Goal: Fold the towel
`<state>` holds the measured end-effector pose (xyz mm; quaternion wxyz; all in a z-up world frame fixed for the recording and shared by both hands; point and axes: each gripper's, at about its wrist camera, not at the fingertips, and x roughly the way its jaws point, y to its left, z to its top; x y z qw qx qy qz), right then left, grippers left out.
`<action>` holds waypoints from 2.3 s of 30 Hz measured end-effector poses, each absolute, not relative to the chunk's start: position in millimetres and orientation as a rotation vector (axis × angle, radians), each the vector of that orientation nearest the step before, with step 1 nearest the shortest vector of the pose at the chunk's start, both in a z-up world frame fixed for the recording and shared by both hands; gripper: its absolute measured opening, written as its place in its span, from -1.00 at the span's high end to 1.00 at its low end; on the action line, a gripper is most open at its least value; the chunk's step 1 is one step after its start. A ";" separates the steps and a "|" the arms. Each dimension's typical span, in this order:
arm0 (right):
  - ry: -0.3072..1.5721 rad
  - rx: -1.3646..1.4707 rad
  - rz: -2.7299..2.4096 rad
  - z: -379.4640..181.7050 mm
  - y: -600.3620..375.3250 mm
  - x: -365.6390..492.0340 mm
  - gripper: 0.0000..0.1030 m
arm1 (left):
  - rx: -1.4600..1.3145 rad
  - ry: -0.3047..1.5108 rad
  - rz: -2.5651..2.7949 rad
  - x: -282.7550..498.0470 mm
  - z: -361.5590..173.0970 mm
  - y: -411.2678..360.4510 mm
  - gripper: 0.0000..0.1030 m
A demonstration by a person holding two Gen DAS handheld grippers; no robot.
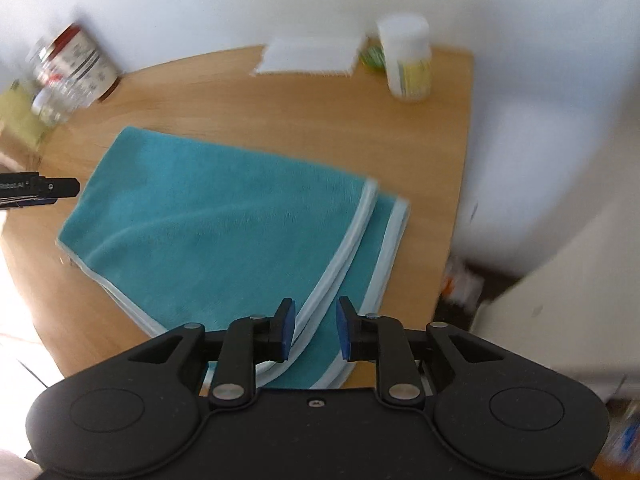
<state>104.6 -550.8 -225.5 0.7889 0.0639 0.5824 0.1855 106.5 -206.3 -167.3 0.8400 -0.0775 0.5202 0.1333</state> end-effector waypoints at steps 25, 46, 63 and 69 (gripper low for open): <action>1.102 0.377 0.148 -193.4 -548.1 79.6 0.84 | -0.025 1.190 0.061 168.4 -206.3 -151.8 -0.32; 1.200 0.361 0.012 -233.2 -562.0 68.8 0.83 | -0.096 1.245 -0.020 190.3 -219.2 -156.7 -0.61; 1.197 0.390 0.017 -235.5 -567.3 71.1 0.83 | -0.152 1.257 -0.252 193.4 -222.6 -174.0 0.19; 1.196 0.408 0.017 -236.1 -569.0 72.8 0.82 | -0.133 1.244 -0.261 191.0 -219.0 -173.6 0.60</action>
